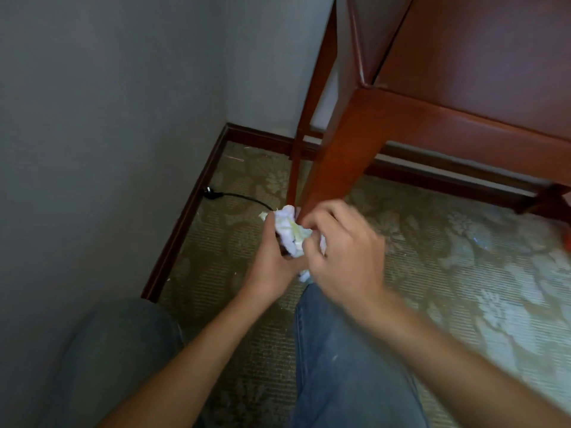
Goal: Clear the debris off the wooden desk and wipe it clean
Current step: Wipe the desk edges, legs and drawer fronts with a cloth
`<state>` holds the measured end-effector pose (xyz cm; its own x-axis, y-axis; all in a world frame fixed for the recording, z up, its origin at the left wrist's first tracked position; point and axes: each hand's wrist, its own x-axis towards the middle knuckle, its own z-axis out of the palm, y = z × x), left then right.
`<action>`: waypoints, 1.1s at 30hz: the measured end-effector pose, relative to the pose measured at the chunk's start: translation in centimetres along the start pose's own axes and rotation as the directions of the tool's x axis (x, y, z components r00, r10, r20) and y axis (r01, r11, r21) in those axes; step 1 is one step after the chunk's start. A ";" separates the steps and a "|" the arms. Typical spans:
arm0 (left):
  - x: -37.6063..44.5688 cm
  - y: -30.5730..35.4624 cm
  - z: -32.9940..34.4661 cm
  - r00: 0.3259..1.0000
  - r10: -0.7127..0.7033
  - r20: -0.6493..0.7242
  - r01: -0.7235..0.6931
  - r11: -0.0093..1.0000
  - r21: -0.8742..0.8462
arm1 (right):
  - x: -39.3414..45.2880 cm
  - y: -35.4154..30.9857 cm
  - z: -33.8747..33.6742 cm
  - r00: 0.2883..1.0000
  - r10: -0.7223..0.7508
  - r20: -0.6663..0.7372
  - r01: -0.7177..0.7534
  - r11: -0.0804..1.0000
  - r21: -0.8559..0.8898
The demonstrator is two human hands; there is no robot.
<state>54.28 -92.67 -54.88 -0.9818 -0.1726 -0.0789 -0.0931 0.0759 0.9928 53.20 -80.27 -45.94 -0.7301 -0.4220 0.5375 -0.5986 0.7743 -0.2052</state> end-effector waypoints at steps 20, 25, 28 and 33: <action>4.1 16.0 -3.6 0.680 0.716 0.155 -0.706 0.584 0.400 | 2.3 1.1 1.4 0.729 0.590 -0.347 -0.403 0.779 0.481; 5.0 15.6 -3.0 0.732 0.647 0.216 -0.665 0.606 0.436 | -2.0 0.2 8.0 0.714 0.698 -0.049 -0.608 0.653 0.451; 4.9 15.1 -2.7 0.766 0.612 0.198 -0.630 0.650 0.425 | -3.1 1.5 10.6 0.582 0.801 0.139 -0.745 0.458 0.484; 4.3 15.2 -2.5 0.798 0.583 0.155 -0.596 0.724 0.346 | -5.0 3.5 14.7 0.187 0.802 0.567 -0.943 -0.015 0.332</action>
<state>49.06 -94.68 -39.95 -0.8631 0.0591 0.5015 0.4609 0.4980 0.7346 49.94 -82.42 -61.38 -0.8035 0.2748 -0.5280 0.5881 0.2294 -0.7756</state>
